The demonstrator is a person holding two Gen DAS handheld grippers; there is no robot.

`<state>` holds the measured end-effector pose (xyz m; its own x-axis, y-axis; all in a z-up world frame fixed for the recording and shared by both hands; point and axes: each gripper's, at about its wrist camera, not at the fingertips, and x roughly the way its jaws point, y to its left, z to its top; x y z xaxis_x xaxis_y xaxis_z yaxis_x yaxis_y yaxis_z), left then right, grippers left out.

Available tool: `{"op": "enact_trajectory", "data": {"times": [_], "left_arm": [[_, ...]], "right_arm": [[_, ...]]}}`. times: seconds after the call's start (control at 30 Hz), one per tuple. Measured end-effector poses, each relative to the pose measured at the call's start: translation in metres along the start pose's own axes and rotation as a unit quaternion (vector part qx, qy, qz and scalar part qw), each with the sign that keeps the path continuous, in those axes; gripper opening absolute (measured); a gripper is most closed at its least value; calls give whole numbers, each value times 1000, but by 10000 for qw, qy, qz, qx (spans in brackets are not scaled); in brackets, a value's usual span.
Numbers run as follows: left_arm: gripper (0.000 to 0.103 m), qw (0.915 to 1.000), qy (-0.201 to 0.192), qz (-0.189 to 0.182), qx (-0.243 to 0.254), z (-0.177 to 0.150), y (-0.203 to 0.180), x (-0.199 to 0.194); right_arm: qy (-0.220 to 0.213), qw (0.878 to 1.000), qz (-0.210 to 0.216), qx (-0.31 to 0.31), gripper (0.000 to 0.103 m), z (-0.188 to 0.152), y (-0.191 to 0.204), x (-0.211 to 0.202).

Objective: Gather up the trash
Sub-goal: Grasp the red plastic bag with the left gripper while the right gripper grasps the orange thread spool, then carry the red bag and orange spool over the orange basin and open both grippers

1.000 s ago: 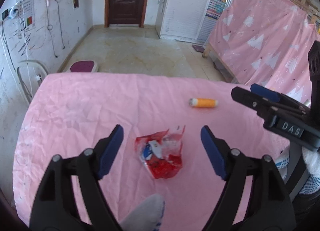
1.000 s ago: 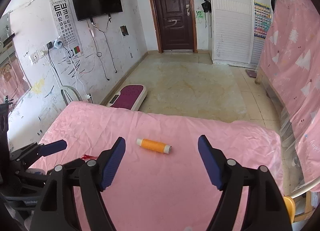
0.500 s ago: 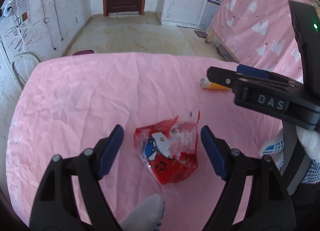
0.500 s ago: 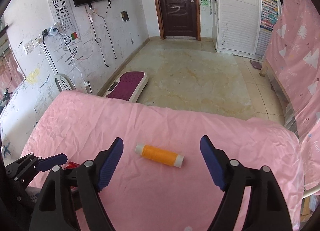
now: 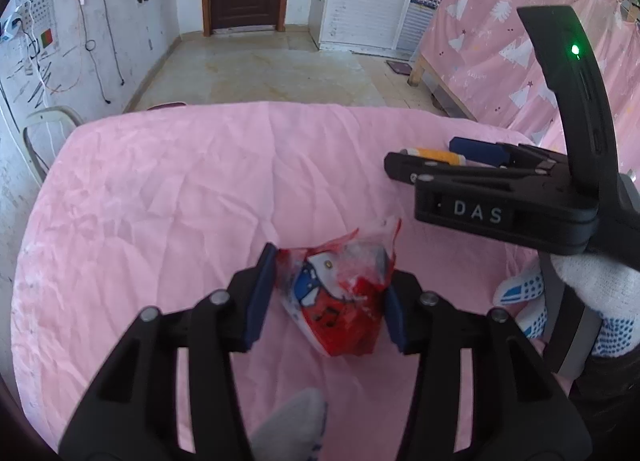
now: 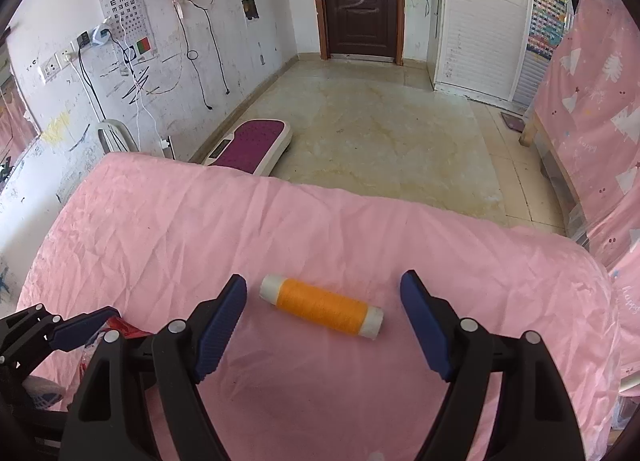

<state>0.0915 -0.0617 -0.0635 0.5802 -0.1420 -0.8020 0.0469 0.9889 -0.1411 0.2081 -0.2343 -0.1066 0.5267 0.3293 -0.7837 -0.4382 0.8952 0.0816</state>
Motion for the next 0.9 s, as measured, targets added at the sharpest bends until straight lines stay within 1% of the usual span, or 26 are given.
{"op": "enact_trajectory", "data": {"times": [0.03,0.1,0.17,0.33,0.5,0.67,0.77,0.9], "left_arm": [[46,10000,-9,6,-2,0,1,0],[46,10000,-22,17,-5,0,2,-1],[46,10000,-43,30,-27,-1,3,-3],[46,9999,-88,85,-84,-2,7,-10],[46,9997,-170,147,-94,-3,12,-20],[46,9995,-252,185,-47,-3,8,-30],[47,9993,-315,188,3,-3,2,-38],[47,9990,-394,189,80,-6,-6,-49]], "right_arm": [[-3,10000,6,-5,69,0,0,0],[-24,10000,-38,-38,63,-2,1,0],[-57,9999,-110,-73,47,-1,5,-1],[-88,9999,-95,-35,47,-3,5,-4],[-263,9996,-64,0,47,-3,5,-21],[-415,9991,-55,52,47,-4,0,-39],[-504,9986,-97,110,47,-7,-7,-50],[-609,9974,-158,339,47,-18,-27,-65]]}}
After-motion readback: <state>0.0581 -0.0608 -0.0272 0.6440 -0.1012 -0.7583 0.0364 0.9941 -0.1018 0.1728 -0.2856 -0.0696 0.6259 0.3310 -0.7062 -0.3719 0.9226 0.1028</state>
